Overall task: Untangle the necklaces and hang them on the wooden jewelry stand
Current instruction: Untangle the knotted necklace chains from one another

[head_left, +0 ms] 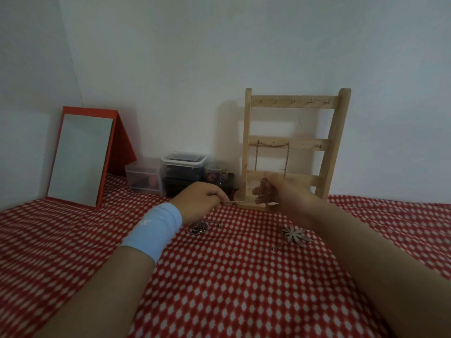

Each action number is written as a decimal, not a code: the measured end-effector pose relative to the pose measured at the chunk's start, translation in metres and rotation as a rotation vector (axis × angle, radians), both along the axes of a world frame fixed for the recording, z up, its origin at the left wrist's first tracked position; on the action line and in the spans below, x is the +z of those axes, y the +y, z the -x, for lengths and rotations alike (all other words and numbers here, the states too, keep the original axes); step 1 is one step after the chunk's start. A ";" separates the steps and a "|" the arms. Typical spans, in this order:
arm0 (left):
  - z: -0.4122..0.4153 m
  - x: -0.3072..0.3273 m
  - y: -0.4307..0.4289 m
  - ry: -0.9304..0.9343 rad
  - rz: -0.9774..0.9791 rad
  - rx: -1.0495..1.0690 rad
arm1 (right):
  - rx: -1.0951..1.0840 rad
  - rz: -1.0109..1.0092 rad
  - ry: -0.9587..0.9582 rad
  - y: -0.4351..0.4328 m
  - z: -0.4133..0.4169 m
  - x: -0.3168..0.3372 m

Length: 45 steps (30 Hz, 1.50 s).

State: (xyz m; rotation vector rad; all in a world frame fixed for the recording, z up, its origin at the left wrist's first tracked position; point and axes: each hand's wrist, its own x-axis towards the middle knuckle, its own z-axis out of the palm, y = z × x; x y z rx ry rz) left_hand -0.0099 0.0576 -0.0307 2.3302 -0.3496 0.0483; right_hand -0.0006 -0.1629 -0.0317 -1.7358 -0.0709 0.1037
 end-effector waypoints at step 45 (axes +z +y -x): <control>0.014 0.014 -0.007 -0.016 0.078 -0.081 | 0.520 0.717 0.037 -0.003 0.020 0.021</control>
